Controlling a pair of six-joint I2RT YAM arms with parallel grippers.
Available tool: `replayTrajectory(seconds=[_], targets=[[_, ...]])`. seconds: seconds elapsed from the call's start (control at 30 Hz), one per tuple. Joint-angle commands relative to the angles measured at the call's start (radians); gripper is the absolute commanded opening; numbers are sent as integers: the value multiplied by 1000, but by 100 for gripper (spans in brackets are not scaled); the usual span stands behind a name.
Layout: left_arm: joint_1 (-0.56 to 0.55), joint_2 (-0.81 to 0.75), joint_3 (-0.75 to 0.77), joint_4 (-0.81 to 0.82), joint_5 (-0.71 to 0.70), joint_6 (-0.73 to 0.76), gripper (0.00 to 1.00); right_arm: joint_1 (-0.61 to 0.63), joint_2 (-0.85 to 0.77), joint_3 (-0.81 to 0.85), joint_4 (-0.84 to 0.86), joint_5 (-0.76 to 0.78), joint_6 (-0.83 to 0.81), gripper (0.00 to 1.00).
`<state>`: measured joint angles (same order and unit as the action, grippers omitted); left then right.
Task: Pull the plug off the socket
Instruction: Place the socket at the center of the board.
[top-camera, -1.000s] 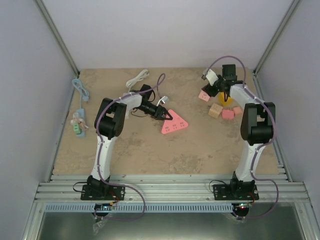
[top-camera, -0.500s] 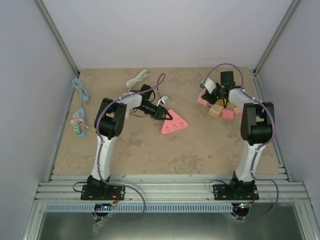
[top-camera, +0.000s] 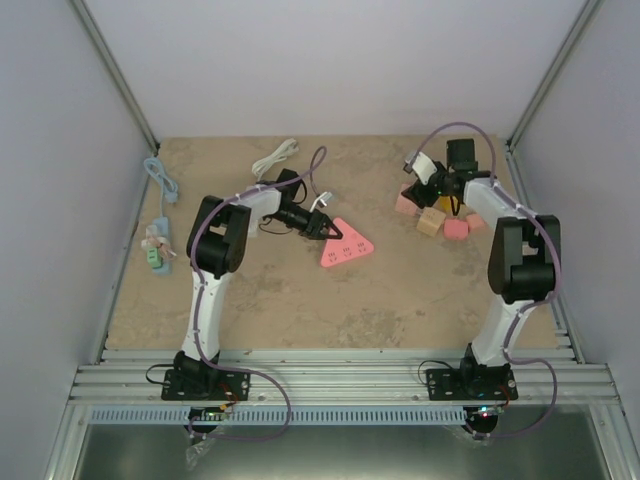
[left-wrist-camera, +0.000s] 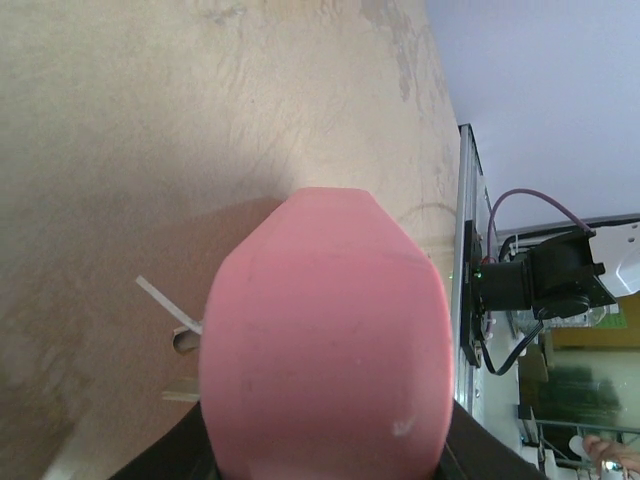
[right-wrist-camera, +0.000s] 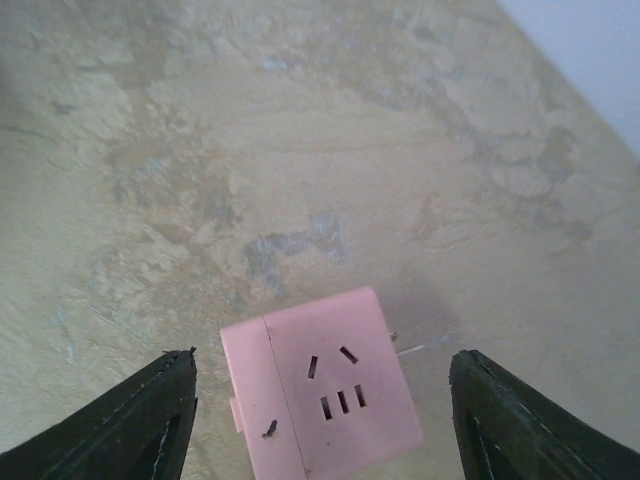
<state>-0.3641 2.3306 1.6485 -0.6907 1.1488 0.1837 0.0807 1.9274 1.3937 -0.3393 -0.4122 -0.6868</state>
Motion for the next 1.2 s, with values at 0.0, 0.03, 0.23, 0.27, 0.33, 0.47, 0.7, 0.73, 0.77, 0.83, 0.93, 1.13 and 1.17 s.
replayTrajectory(seconds=[0.0,0.03,0.23,0.27,0.33,0.47,0.7,0.73,0.77,0.83,0.93,1.13,1.17], targets=[[66,-18,-61,55,-172,-30,0,6,-85,-19,-46,-30,18,71],[79,-31,-69,71,-185,-38,0,7,-99,-29,-53,-34,21,71],[166,-119,-118,199,-249,-161,0,22,-199,-106,-40,-64,55,73],[180,-138,-125,230,-275,-198,0,27,-213,-116,-38,-65,57,73],[199,-174,-131,279,-331,-248,0,32,-236,-132,-34,-65,62,73],[218,-212,-128,373,-458,-368,0,34,-282,-184,3,-71,78,74],[231,-253,-277,628,-538,-645,0,34,-312,-239,41,-58,77,75],[231,-265,-306,666,-551,-675,0,34,-313,-244,44,-59,76,75],[231,-278,-332,699,-565,-699,0,34,-312,-247,47,-62,76,75],[232,-307,-389,783,-612,-735,0,34,-311,-251,52,-64,76,75],[240,-319,-436,885,-662,-772,0,34,-305,-252,57,-65,73,76],[274,-209,-341,893,-616,-796,6,34,-302,-261,64,-65,69,76],[277,-192,-324,898,-603,-798,8,34,-302,-263,64,-65,67,76]])
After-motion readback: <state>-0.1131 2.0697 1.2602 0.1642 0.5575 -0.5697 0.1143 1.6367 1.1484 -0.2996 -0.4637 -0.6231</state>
